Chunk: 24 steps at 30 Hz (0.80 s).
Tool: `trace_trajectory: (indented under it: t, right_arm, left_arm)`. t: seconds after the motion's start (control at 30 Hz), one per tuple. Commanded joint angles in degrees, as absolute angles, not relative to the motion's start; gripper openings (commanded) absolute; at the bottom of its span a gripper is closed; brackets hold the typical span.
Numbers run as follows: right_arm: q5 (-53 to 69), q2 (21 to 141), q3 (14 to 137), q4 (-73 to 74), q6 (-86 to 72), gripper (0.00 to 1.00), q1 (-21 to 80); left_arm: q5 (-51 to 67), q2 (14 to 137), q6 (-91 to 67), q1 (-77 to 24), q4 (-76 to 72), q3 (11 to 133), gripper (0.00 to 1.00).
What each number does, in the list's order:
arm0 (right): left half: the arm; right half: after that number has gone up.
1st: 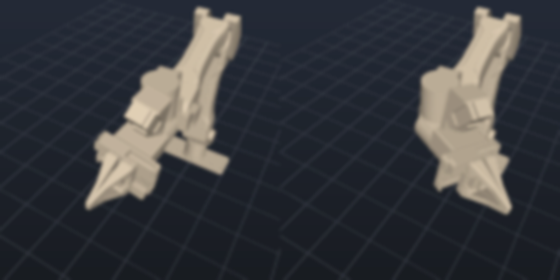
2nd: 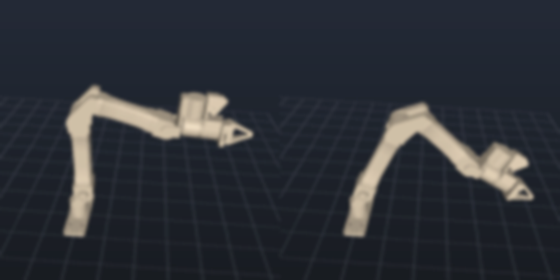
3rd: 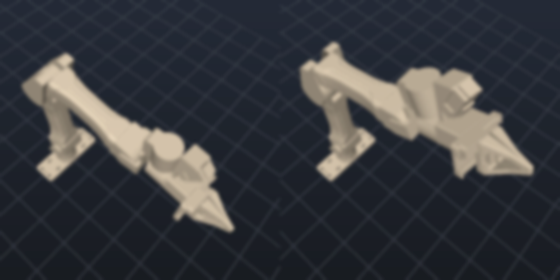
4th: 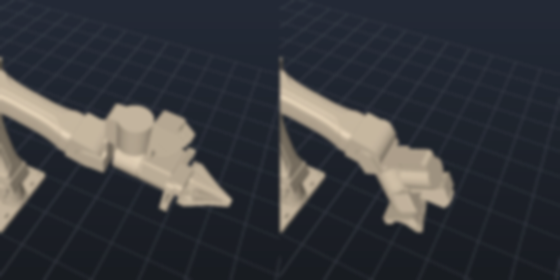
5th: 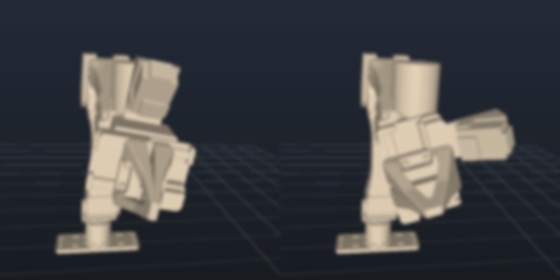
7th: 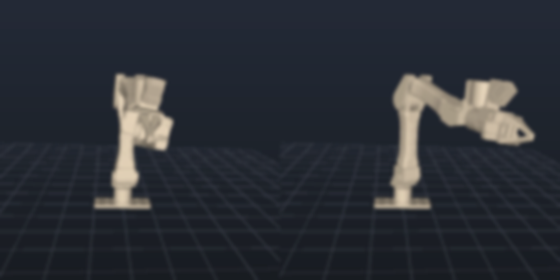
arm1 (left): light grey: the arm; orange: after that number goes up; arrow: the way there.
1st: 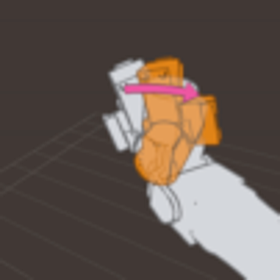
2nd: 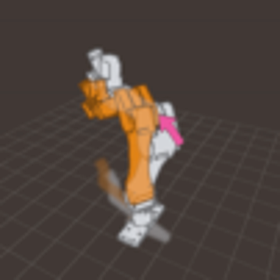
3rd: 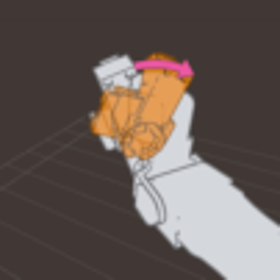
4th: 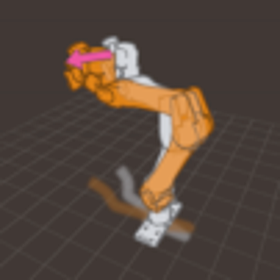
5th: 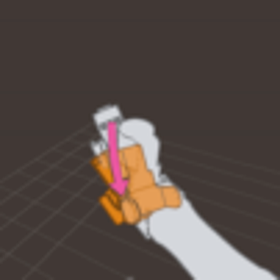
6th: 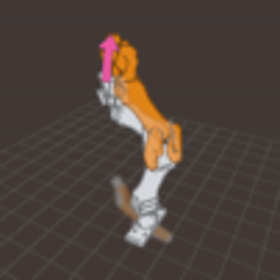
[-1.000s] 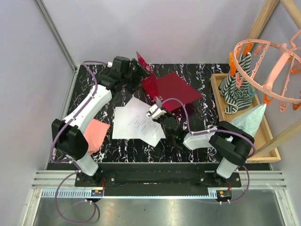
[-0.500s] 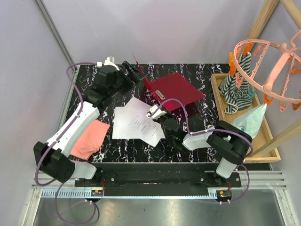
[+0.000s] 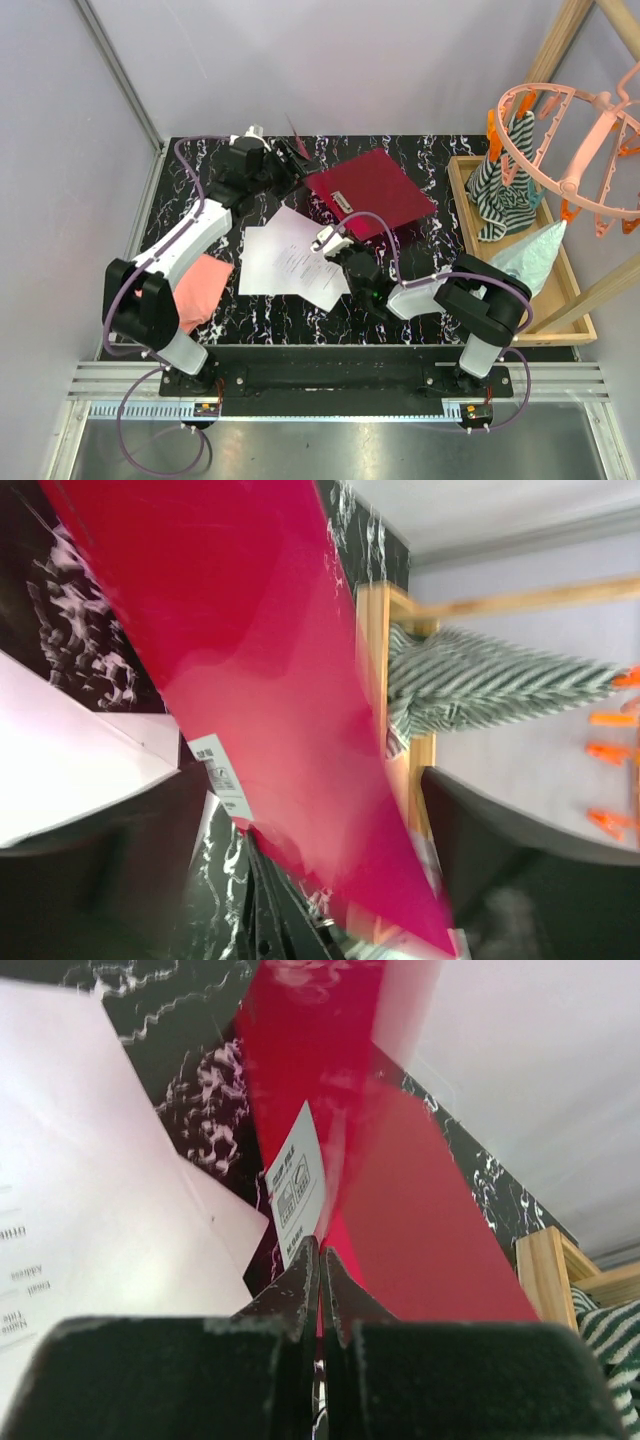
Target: Put the files into the folder
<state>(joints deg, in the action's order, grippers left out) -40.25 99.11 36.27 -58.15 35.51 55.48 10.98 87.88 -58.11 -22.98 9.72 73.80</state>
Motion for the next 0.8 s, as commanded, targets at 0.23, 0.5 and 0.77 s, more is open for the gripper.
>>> trace_trajectory:
  t: [0.23, 0.5, 0.77]
  right_arm:
    - [-40.6, 86.0, 42.3, -30.7, 8.7, 0.72, 56.0]
    - [-22.0, 75.0, 56.2, 14.4, -15.8, 0.98, 50.4]
    - [-8.9, 82.2, 62.2, 18.8, -16.7, 0.97, 38.4]
  left_arm:
    - [11.2, 86.9, -37.6, -20.2, 21.0, 74.5, 0.24]
    - [10.5, 88.8, -29.3, -19.2, 27.4, 73.2, 0.11]
    - [12.2, 90.1, -25.1, -18.5, 30.1, 75.1, 0.09]
